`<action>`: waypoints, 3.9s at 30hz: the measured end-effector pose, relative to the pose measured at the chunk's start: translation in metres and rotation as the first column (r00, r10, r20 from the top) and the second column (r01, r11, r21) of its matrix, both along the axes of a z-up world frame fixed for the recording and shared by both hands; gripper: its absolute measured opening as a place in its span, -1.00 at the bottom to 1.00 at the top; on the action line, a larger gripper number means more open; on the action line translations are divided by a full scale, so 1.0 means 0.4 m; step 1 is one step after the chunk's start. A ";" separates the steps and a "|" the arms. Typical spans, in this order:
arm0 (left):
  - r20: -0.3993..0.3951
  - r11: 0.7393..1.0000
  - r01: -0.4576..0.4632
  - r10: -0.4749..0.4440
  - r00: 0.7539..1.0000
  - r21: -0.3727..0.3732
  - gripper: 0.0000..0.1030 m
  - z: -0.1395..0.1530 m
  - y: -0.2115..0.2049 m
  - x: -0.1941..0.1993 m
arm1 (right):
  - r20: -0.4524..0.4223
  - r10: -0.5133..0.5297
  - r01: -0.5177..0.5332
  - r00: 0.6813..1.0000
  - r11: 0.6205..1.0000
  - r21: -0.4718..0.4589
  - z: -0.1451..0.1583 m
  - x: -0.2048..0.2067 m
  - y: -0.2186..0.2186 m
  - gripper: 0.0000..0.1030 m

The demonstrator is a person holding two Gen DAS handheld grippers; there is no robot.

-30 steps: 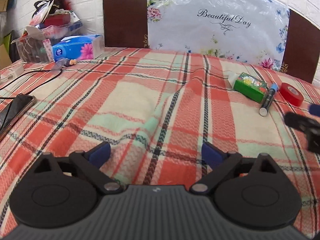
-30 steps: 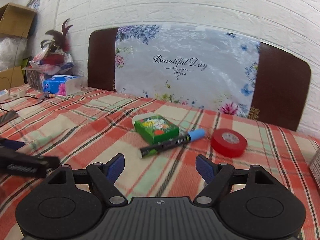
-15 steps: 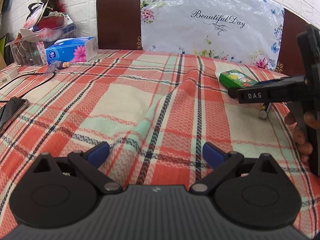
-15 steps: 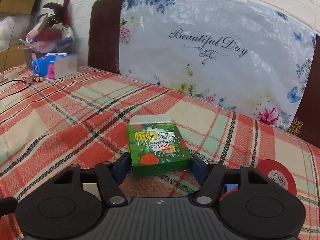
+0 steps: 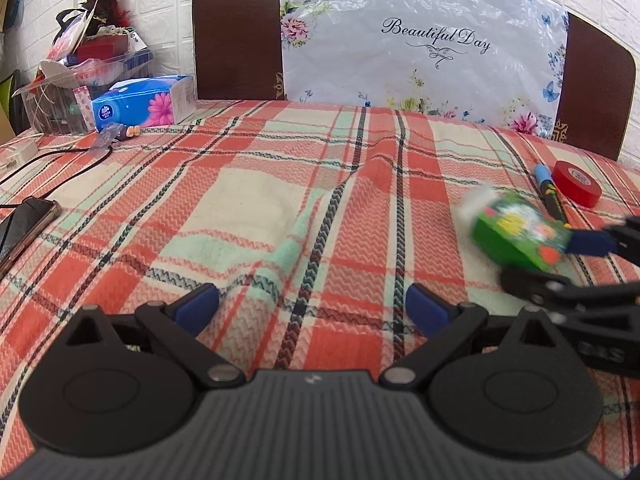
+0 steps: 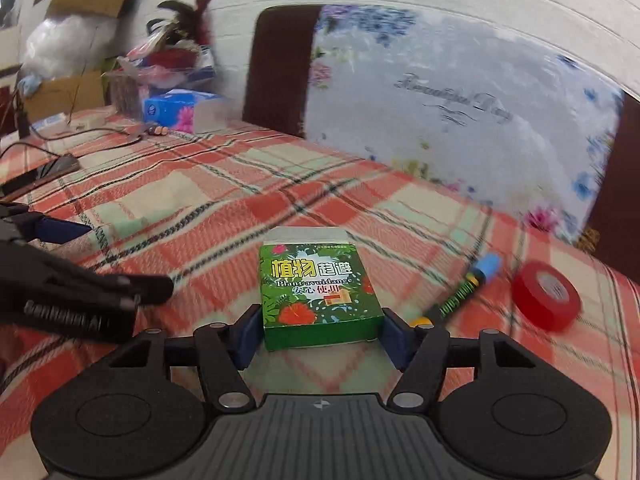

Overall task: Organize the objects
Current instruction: 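Close both tools on the green plant-label box and lift it, then carry the green box into the brown box and open both tools, then withdraw both tools from the brown box back over the table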

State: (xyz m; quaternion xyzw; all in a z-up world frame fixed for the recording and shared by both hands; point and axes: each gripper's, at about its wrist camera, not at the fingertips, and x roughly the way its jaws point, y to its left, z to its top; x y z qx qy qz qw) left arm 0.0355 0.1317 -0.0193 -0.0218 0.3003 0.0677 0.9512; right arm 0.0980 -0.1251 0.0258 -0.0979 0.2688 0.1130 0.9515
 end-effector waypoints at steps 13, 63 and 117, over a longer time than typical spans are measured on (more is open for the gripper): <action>-0.011 0.999 -0.015 0.015 1.000 0.036 1.00 0.000 -0.015 -0.003 | -0.002 -0.264 0.264 0.964 0.964 0.038 -0.018 -0.327 -0.186 0.18; 0.078 0.605 0.769 -0.773 0.630 -0.207 0.06 0.358 -1.046 0.014 | 0.334 -0.563 0.562 0.756 0.820 0.110 0.179 -0.433 -0.721 0.14; -0.038 0.794 0.607 -0.606 0.794 0.034 0.51 0.266 -0.916 -0.088 | 0.166 -0.652 0.625 0.740 0.758 0.185 0.068 -0.495 -0.605 0.48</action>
